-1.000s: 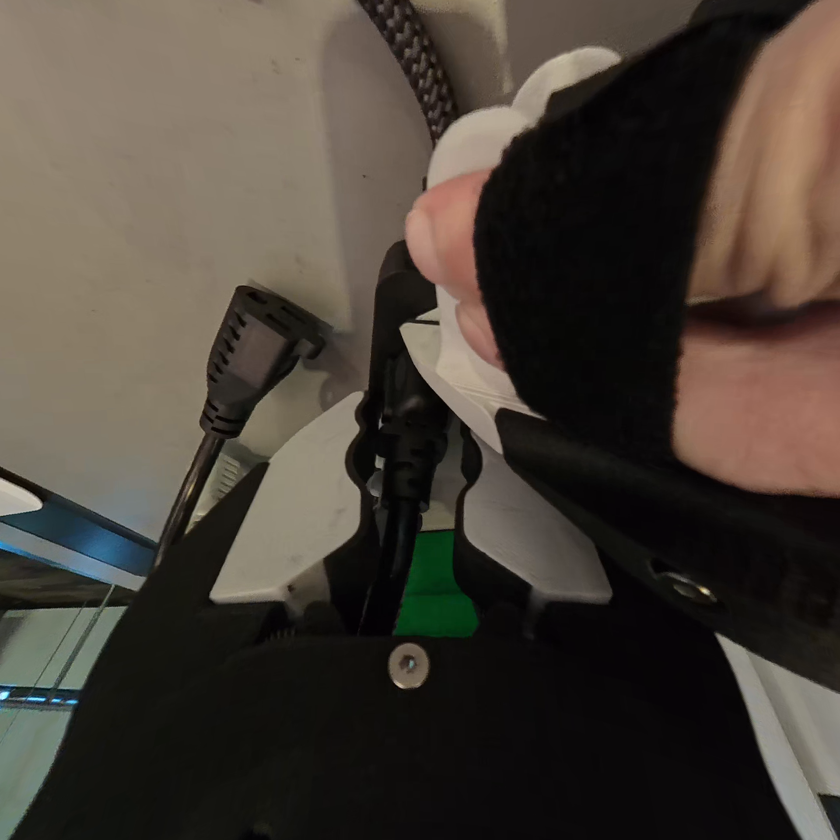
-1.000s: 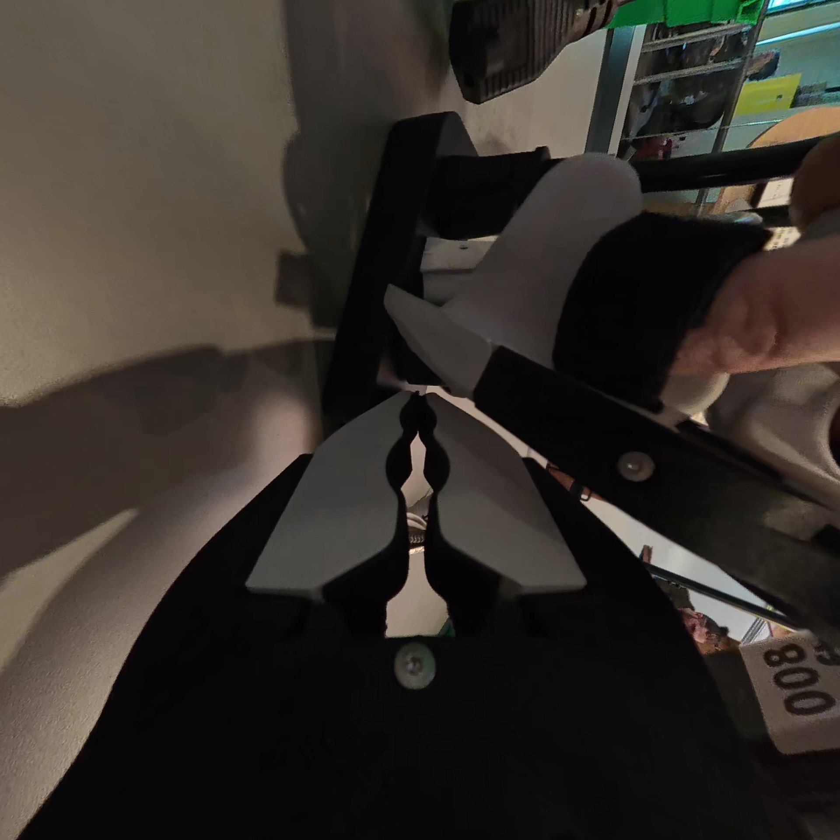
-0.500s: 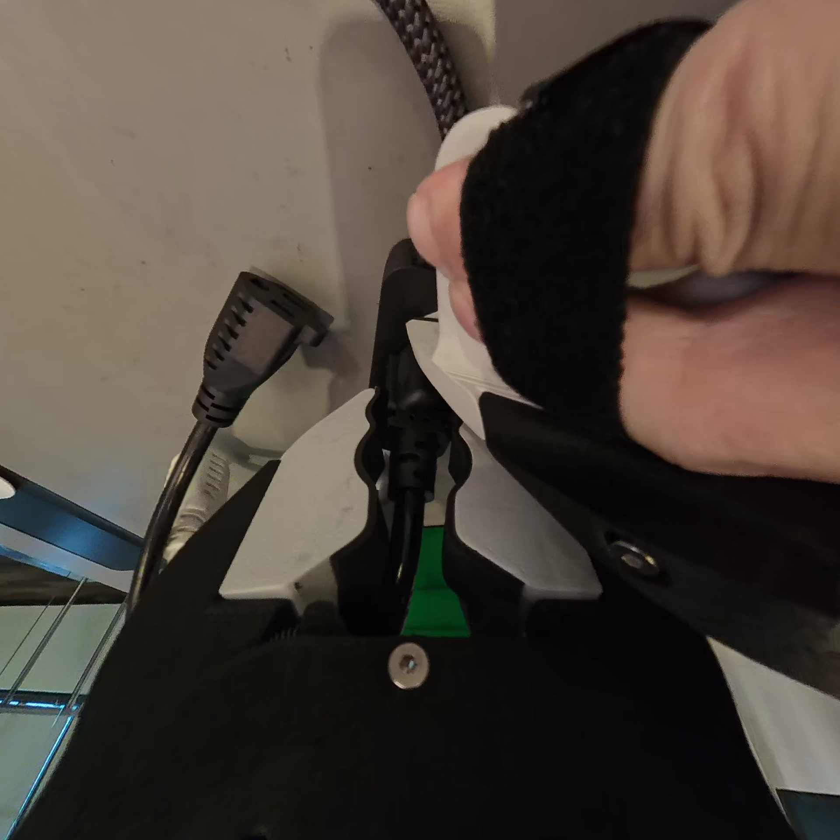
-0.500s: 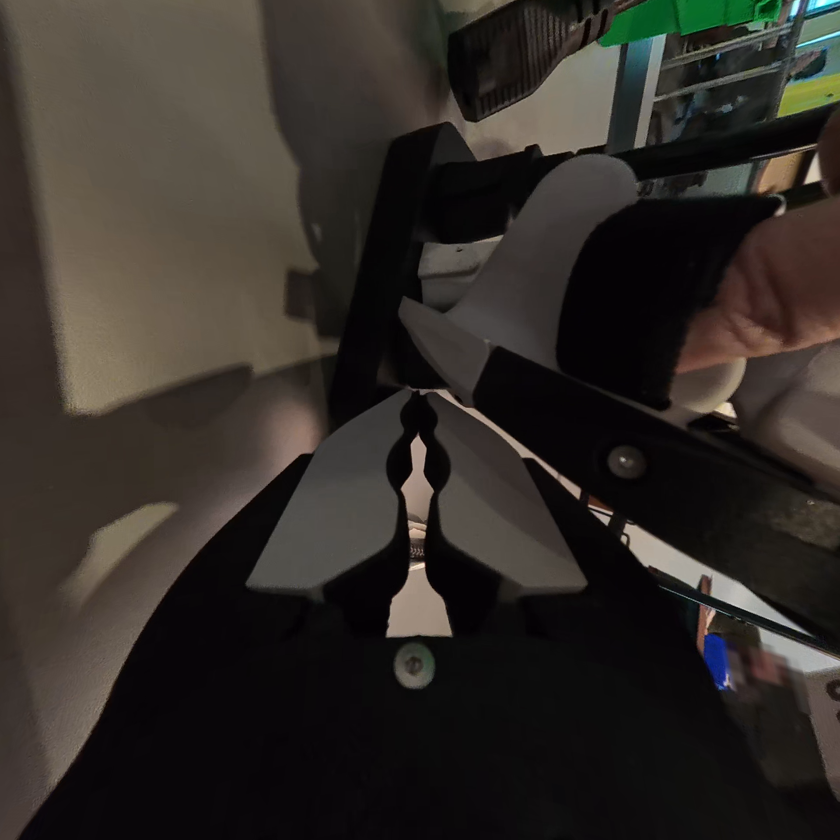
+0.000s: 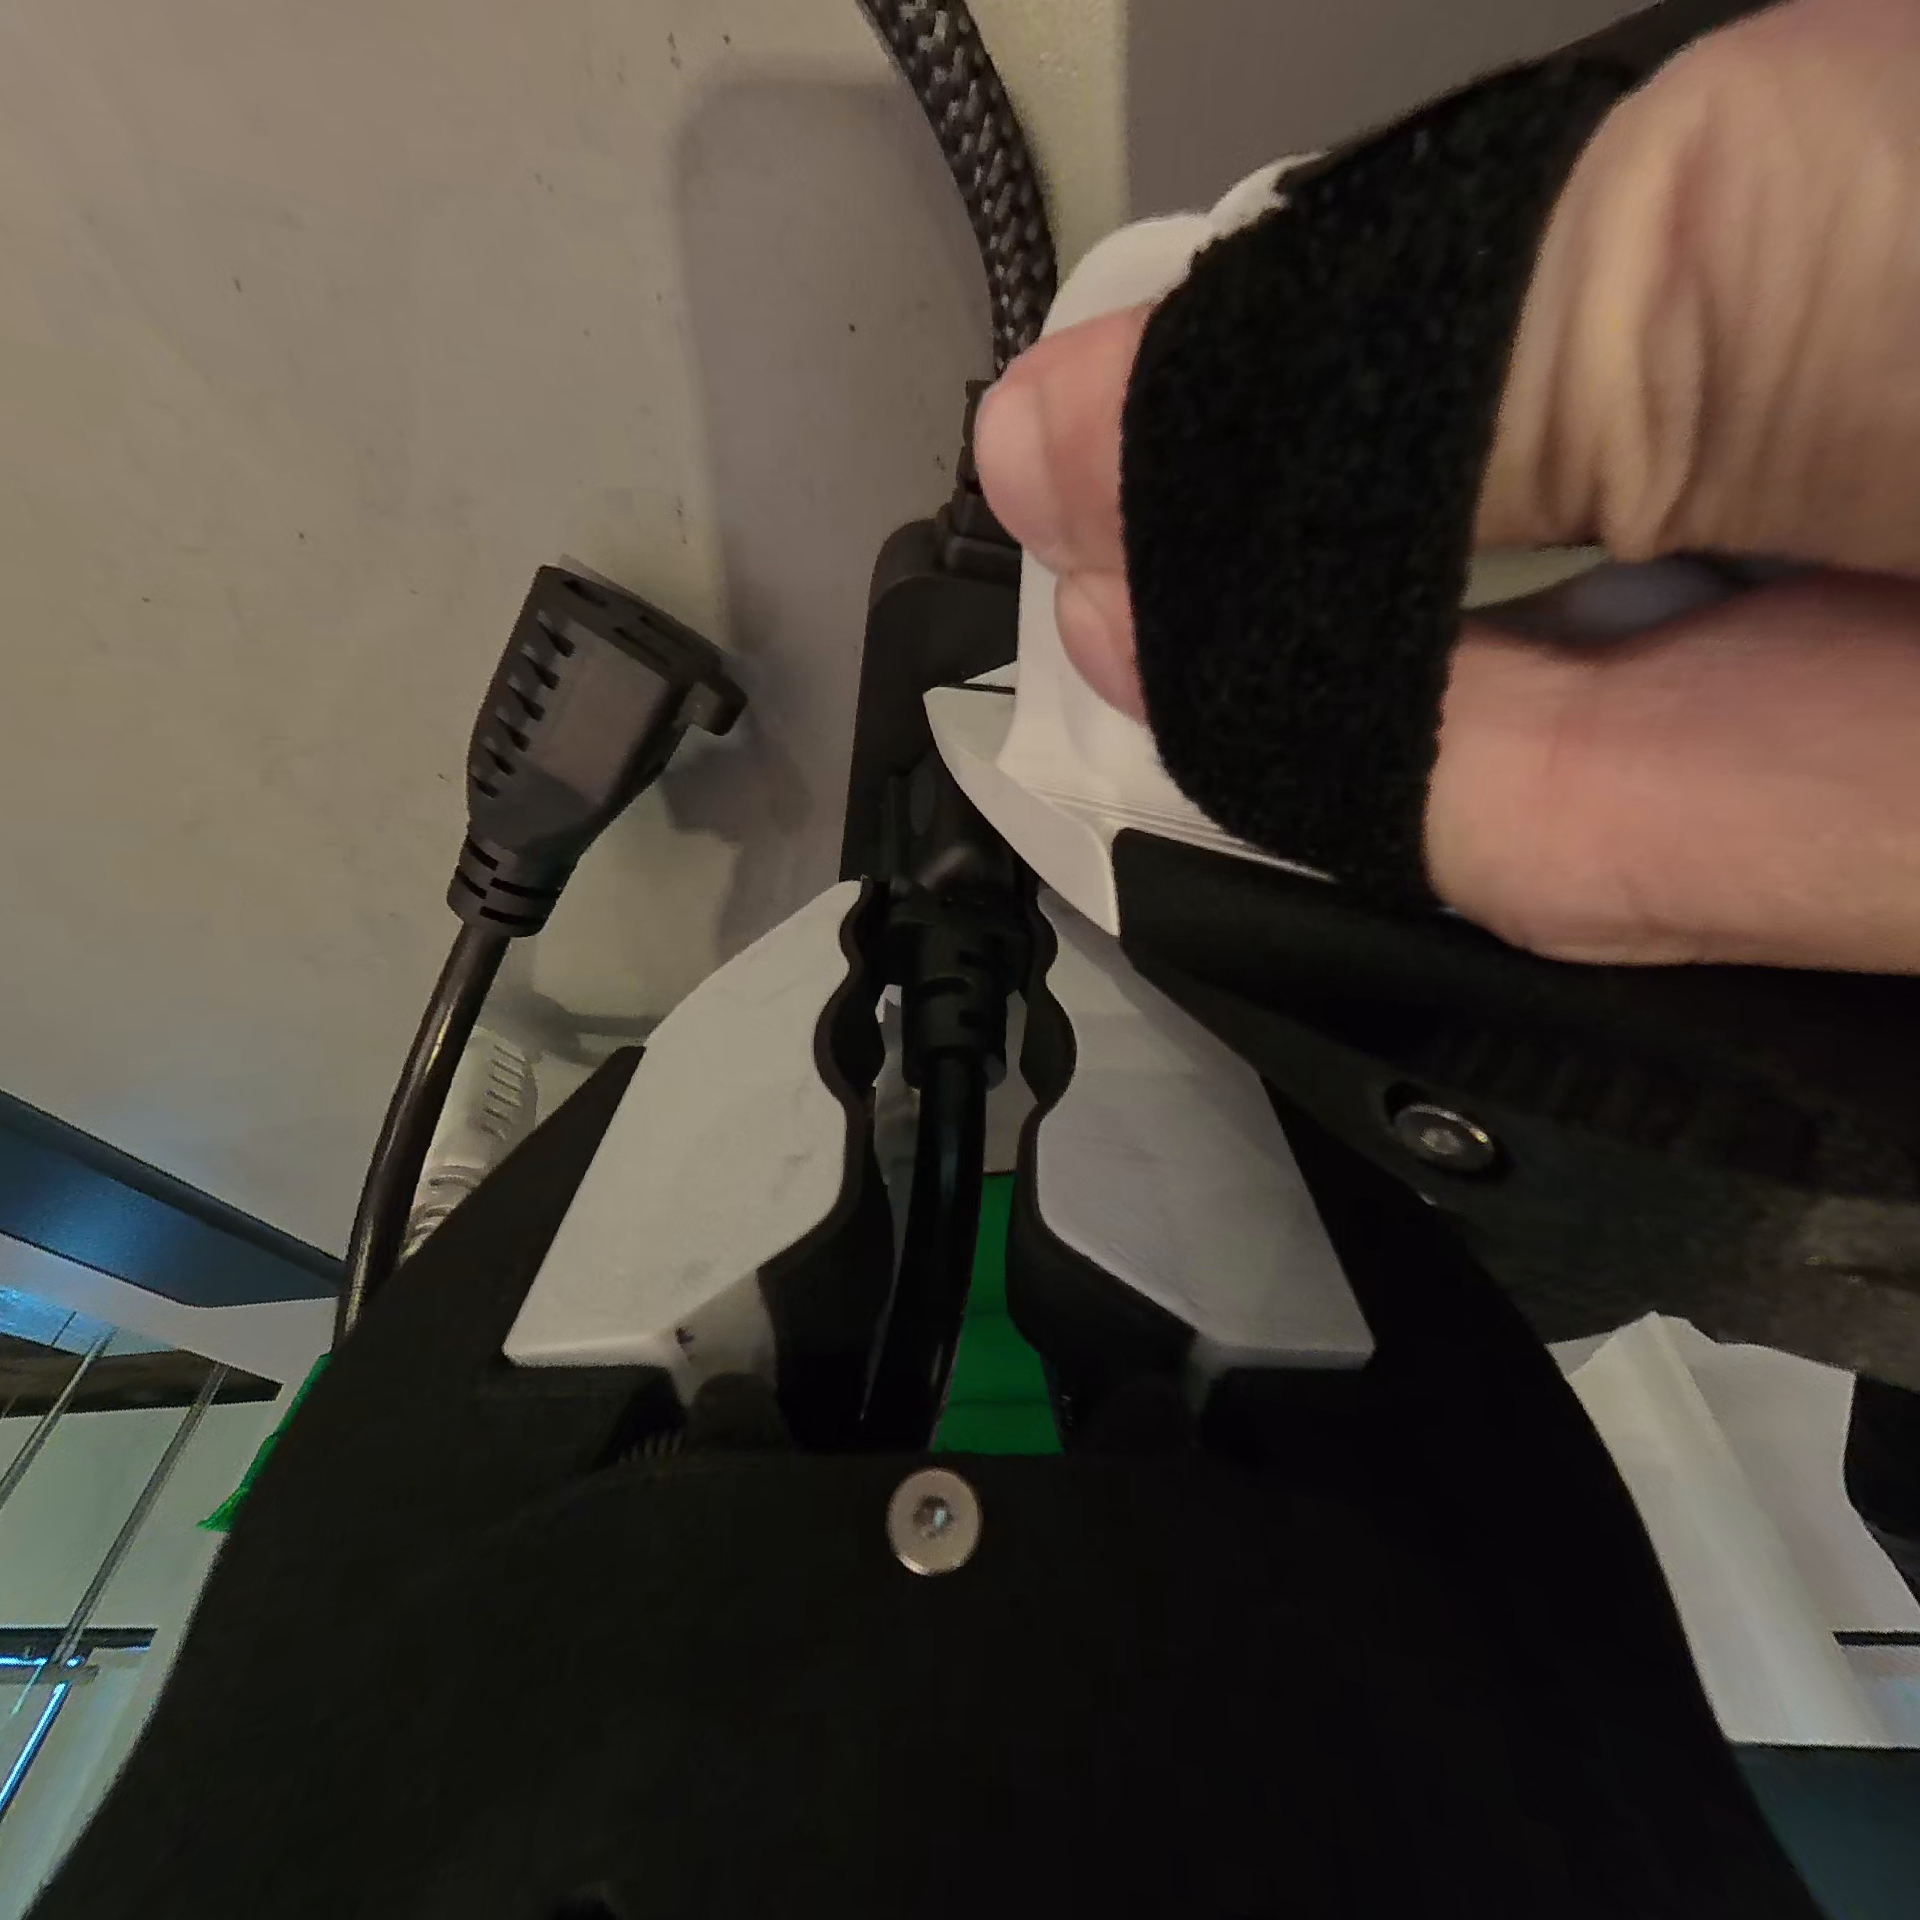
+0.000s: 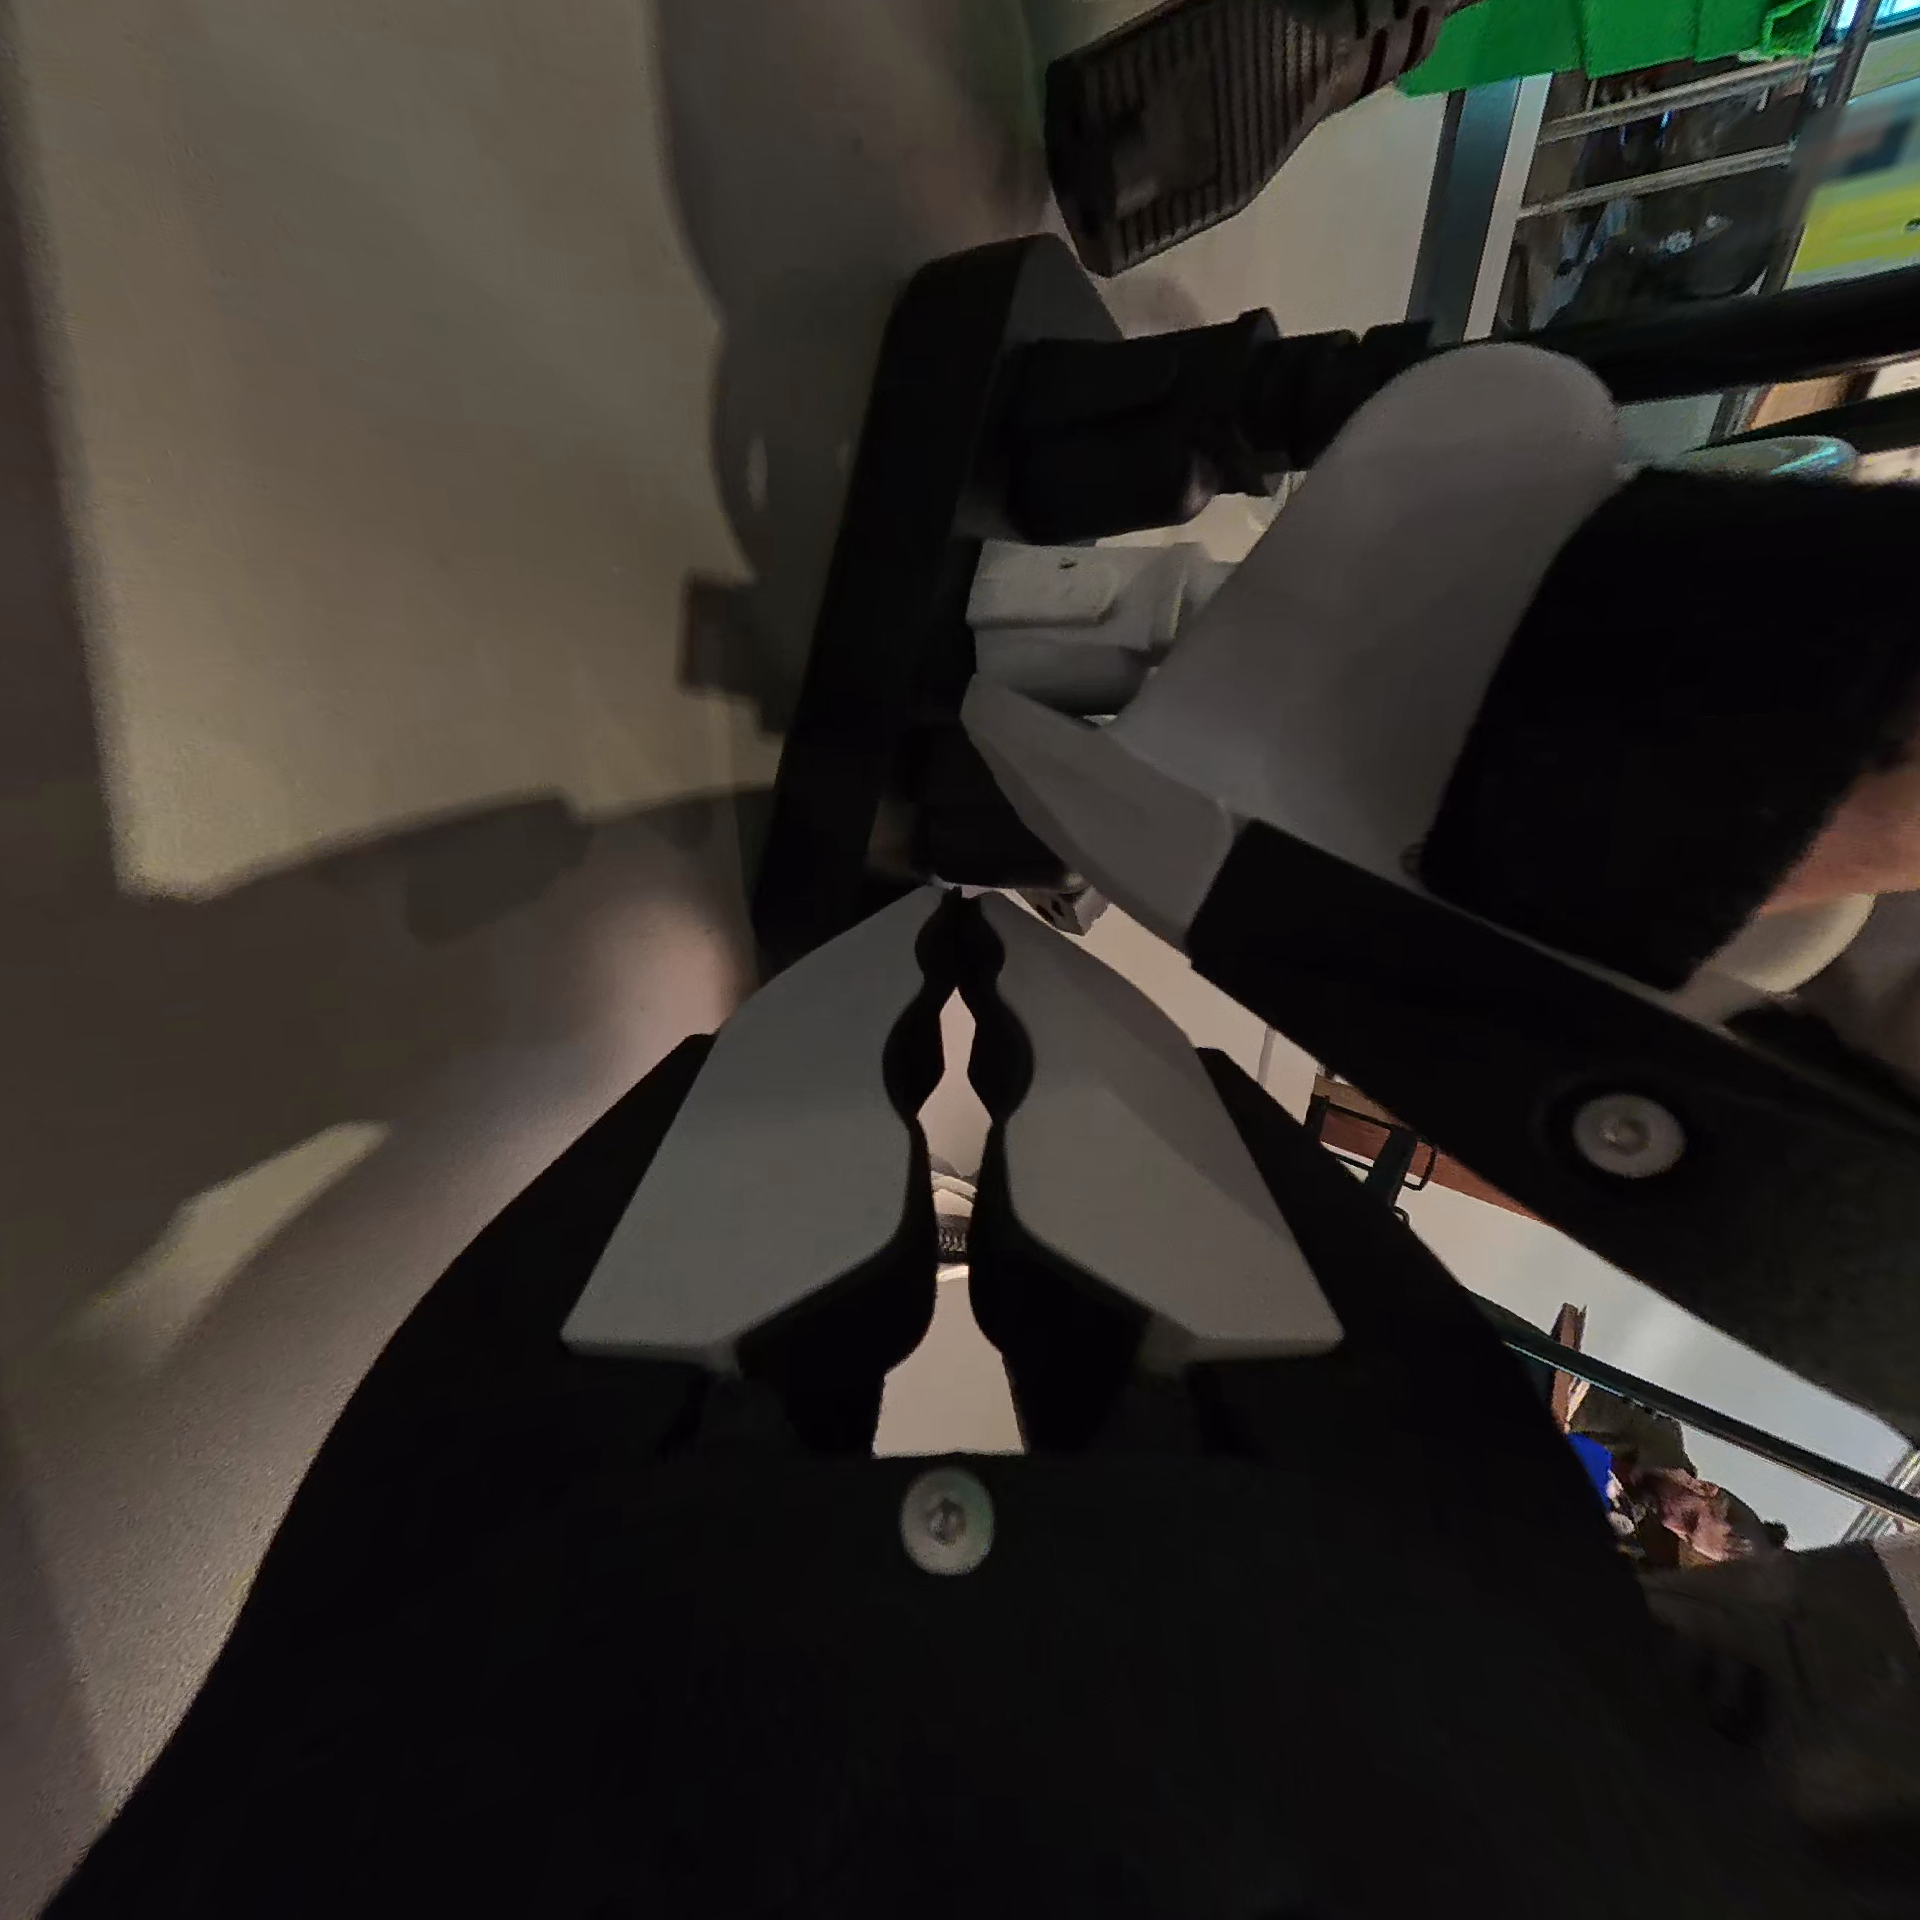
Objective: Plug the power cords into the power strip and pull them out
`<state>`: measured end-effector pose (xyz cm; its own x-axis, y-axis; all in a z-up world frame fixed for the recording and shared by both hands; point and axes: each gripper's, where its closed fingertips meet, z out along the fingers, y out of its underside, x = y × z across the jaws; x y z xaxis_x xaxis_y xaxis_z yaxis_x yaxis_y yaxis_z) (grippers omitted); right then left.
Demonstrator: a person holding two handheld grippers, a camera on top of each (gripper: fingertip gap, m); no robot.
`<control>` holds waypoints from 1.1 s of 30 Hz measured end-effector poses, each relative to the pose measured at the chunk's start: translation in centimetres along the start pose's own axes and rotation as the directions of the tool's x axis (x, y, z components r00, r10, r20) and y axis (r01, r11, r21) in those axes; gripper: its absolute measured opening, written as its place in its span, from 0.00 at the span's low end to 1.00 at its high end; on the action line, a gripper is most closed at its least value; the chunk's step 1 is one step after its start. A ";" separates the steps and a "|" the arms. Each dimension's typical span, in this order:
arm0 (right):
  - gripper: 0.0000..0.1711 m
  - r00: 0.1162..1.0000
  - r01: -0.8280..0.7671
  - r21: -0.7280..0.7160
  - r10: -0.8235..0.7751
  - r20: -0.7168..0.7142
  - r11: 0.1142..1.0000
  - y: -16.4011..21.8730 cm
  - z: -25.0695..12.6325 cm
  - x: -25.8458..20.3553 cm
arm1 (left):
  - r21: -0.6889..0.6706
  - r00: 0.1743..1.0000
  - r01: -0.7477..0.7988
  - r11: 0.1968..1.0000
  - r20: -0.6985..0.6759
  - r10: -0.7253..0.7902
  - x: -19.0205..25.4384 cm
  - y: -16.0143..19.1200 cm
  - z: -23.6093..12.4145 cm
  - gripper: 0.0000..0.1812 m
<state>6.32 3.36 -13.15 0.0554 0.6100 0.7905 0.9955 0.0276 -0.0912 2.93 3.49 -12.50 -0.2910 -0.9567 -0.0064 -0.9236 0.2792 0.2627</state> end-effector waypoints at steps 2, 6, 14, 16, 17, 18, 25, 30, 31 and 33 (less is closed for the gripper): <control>0.02 1.000 0.000 -0.006 0.000 -0.005 1.000 0.0 0.0 0.0 | -0.003 1.000 0.002 1.000 -0.001 -0.002 0.0 0.1 0.0 0.12; 0.02 1.000 -0.003 -0.007 0.003 -0.008 1.000 -0.1 0.1 0.1 | -0.009 1.000 0.004 1.000 -0.005 -0.005 -0.1 0.3 0.0 0.12; 0.02 1.000 0.006 -0.014 -0.006 -0.021 1.000 -0.1 0.0 0.1 | -0.018 1.000 0.005 1.000 0.002 -0.005 -0.1 0.6 0.0 0.13; 0.02 1.000 0.002 -0.004 -0.002 -0.009 1.000 -0.1 0.1 0.1 | -0.016 1.000 0.005 1.000 0.004 -0.005 -0.2 0.6 0.0 0.13; 0.02 1.000 -0.002 -0.001 0.002 -0.005 1.000 -0.2 0.1 0.1 | -0.017 1.000 0.009 1.000 -0.003 -0.009 -0.2 0.6 0.1 0.13; 0.02 1.000 -0.006 0.003 0.006 0.002 1.000 -0.2 0.1 0.1 | -0.019 1.000 0.024 1.000 -0.020 -0.025 -0.1 0.6 0.1 0.13; 0.02 0.999 -0.033 0.029 0.033 0.010 0.999 -0.3 0.1 0.1 | 0.124 0.993 0.113 0.986 0.012 -0.116 -0.8 -0.2 -0.4 0.22; 0.01 1.000 -0.011 0.053 0.012 -0.022 0.999 -0.4 0.1 0.2 | 0.365 0.973 0.189 0.911 0.052 -0.223 -0.6 -1.4 -2.1 0.36; 0.01 0.999 -0.023 0.058 0.024 -0.026 0.998 -0.4 0.1 0.3 | 0.431 0.967 0.201 0.880 0.057 -0.249 -0.6 -1.6 -2.7 0.36; 0.02 0.998 -0.052 0.078 0.054 -0.024 0.996 -0.4 0.3 0.4 | 0.573 0.951 0.223 0.789 0.052 -0.306 -0.8 -1.8 -4.3 0.34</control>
<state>5.89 3.85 -12.95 0.1112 0.5916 0.7985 0.9821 0.0573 -0.1793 5.93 3.44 -8.87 -0.0071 -0.9906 -0.1365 -0.9362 0.0546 -0.3471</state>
